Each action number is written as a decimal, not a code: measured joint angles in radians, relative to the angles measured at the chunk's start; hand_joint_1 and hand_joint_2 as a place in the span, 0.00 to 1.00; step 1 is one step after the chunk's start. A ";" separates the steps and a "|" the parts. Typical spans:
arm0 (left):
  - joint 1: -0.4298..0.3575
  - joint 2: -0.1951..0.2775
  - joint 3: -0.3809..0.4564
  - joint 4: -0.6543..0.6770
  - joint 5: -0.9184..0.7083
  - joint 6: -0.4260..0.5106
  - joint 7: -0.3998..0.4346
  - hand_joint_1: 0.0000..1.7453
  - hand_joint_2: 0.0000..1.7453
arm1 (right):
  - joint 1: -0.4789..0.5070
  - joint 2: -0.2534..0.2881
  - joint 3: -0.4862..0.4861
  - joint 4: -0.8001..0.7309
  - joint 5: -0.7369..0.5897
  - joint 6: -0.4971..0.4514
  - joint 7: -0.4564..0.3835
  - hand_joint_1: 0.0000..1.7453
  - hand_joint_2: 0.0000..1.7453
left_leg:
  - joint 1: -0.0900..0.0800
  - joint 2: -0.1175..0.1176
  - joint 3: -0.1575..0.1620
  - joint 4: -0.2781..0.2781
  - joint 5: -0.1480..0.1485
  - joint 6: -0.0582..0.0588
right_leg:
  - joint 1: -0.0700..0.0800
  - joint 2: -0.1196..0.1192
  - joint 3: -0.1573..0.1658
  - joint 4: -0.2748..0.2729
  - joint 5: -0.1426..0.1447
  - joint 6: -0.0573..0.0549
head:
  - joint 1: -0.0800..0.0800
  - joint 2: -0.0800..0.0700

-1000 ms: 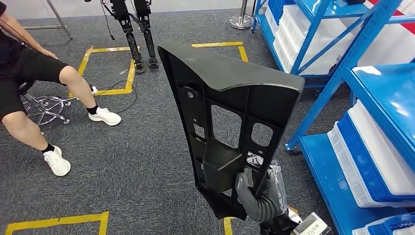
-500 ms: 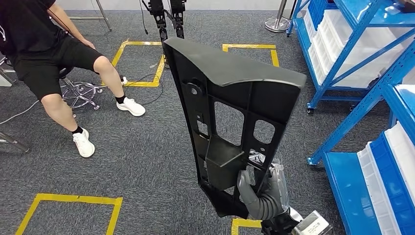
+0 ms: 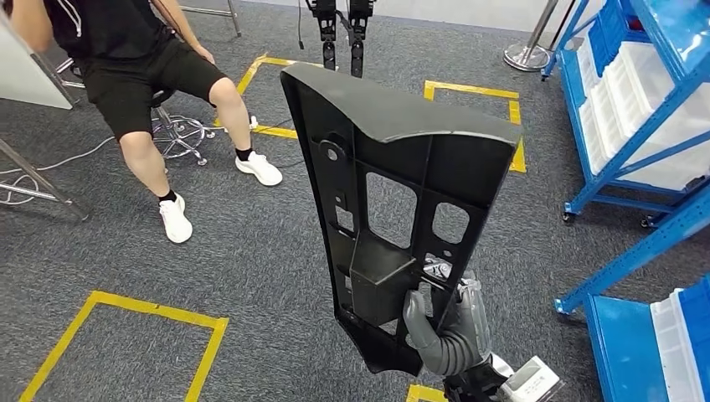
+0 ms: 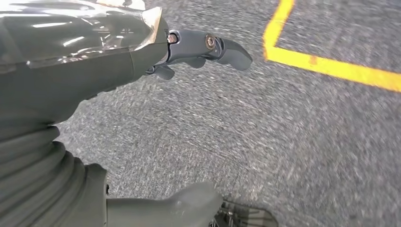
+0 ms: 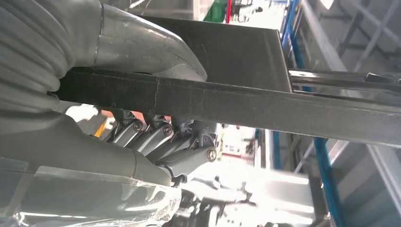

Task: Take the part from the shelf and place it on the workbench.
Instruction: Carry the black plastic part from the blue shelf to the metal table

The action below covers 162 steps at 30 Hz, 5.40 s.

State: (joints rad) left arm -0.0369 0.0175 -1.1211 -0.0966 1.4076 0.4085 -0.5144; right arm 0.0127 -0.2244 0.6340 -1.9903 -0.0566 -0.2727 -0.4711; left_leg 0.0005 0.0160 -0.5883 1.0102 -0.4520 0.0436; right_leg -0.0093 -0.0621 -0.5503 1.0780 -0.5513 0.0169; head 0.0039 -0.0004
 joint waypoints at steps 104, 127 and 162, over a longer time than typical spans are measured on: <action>-0.002 0.030 -0.025 -0.018 0.005 0.002 0.001 0.00 1.00 | -0.036 0.006 -0.010 0.050 -0.009 0.005 0.026 1.00 1.00 | 0.007 -0.138 -0.015 0.002 0.016 -0.028 | -0.019 0.090 0.003 -0.058 0.055 0.008 | -0.001 0.000; -0.014 0.036 -0.023 -0.019 0.031 -0.014 -0.014 0.00 1.00 | -0.060 0.025 -0.010 0.058 0.000 -0.010 0.046 1.00 1.00 | 0.005 -0.054 -0.013 -0.005 0.022 0.004 | -0.004 0.054 -0.114 0.211 -0.074 0.005 | -0.003 0.000; -0.011 0.043 -0.018 -0.018 0.045 -0.032 0.007 0.00 1.00 | -0.069 0.071 0.018 0.080 0.037 -0.073 0.058 1.00 1.00 | 0.003 -0.081 0.032 -0.017 -0.016 -0.021 | -0.023 0.076 -0.028 -0.061 0.082 0.032 | 0.002 0.000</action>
State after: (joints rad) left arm -0.0480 0.0602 -1.1387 -0.1149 1.4527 0.3769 -0.5077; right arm -0.0567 -0.1538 0.6523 -1.9105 -0.0198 -0.3452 -0.4128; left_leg 0.0039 -0.0647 -0.5560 0.9932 -0.4680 0.0227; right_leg -0.0323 0.0139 -0.5785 1.0165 -0.4698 0.0493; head 0.0057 -0.0004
